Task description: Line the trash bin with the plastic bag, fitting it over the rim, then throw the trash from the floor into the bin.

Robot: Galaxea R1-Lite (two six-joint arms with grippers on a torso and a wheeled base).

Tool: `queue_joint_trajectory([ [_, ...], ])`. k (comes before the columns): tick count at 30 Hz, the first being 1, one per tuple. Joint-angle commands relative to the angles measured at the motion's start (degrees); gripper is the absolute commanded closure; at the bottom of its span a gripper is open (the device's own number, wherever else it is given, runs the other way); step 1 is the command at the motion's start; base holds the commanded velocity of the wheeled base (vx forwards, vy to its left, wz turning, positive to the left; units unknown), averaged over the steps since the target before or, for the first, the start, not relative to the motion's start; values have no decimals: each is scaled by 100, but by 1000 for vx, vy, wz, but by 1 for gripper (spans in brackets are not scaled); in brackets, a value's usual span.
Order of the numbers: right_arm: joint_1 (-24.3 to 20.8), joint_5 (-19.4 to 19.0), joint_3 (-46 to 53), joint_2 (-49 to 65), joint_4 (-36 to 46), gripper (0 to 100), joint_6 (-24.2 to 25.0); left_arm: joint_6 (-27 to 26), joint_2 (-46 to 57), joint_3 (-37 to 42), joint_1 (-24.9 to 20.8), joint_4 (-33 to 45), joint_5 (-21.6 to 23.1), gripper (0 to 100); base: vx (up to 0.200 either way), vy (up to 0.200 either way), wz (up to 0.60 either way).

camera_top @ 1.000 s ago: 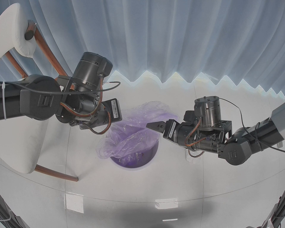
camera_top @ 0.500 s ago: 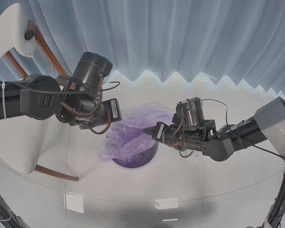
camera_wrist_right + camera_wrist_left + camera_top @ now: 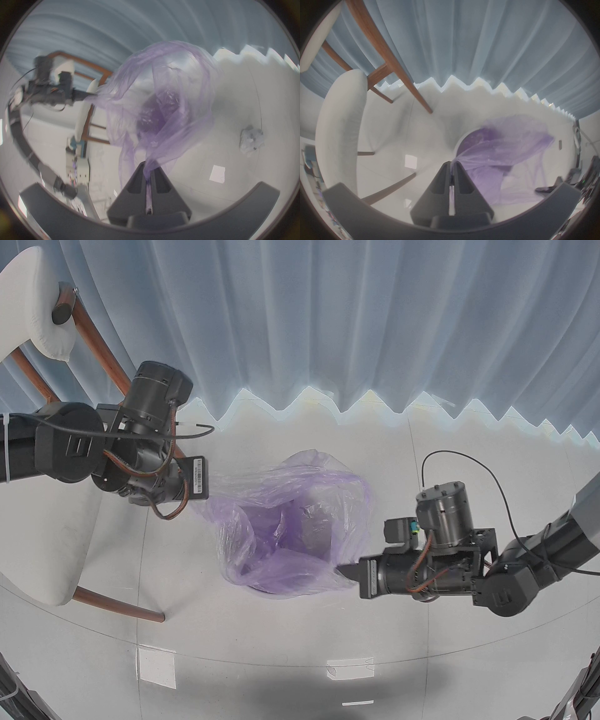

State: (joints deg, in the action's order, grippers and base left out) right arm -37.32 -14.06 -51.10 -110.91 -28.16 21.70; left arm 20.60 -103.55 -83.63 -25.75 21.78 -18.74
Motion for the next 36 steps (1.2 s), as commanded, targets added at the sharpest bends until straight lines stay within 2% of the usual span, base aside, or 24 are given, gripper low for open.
queue_joint_trajectory([
  [1, 611, -932, 1217, 746, -278, 100, -1106, -469, 326, 831, 351, 555, 46, 100, 0, 0, 0],
  [6, 559, -941, 1463, 632, -278, 100, -1256, -636, 397, 1437, 254, 625, 125, 100, 0, 0, 0],
  [7, 427, -941, 1498, 421, -304, 100, -1265, -707, 362, 1780, 272, 493, 142, 100, 0, 0, 0],
  [11, 295, -906, 1472, 43, -664, 100, -1256, -751, 221, 2140, 281, 212, 151, 100, 0, 0, 0],
  [17, 102, -466, 1472, -713, -1429, 100, -1221, -856, -43, 2606, 307, -359, 151, 100, 0, 0, 0],
  [23, 154, -396, 1568, -1108, -1860, 100, -1221, -882, -403, 3010, 456, -1159, 142, 100, 0, 0, 0],
  [30, 269, -326, 1630, -1187, -1851, 100, -1194, -891, -623, 3195, 562, -1537, 133, 100, 0, 0, 0],
  [34, 269, -326, 1683, -1240, -1877, 100, -1194, -962, -579, 3406, 474, -1704, 160, 100, 0, 0, 0],
  [36, 269, -326, 1691, -1249, -1930, 100, -1186, -997, -324, 3748, 246, -2020, 265, 100, 0, 0, 0],
])
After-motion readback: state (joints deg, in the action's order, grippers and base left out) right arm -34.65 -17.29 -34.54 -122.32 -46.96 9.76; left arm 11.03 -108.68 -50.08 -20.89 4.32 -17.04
